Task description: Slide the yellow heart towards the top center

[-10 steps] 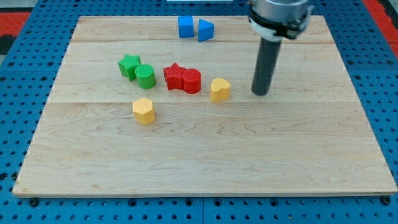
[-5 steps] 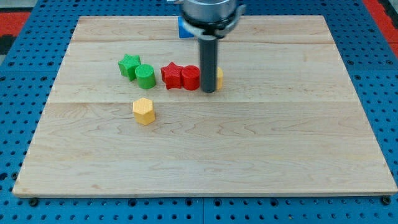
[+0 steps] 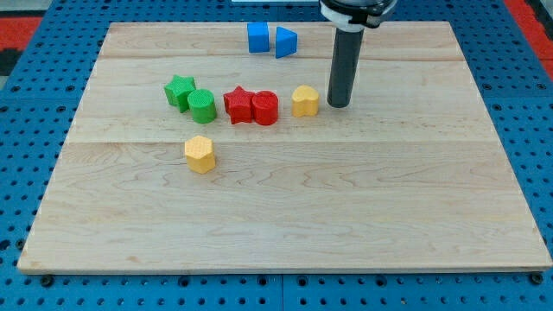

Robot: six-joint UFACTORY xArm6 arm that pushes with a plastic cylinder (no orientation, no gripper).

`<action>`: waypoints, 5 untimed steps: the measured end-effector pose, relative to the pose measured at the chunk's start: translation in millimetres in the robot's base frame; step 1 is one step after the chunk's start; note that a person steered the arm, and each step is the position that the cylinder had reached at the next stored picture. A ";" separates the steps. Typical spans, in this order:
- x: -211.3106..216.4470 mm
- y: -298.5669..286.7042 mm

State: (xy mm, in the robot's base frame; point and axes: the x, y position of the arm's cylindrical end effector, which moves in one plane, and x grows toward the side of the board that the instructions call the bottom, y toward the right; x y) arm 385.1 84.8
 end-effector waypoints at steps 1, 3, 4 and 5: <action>19.4 -8.8; -72.0 -99.4; -136.4 -131.8; -129.4 -127.0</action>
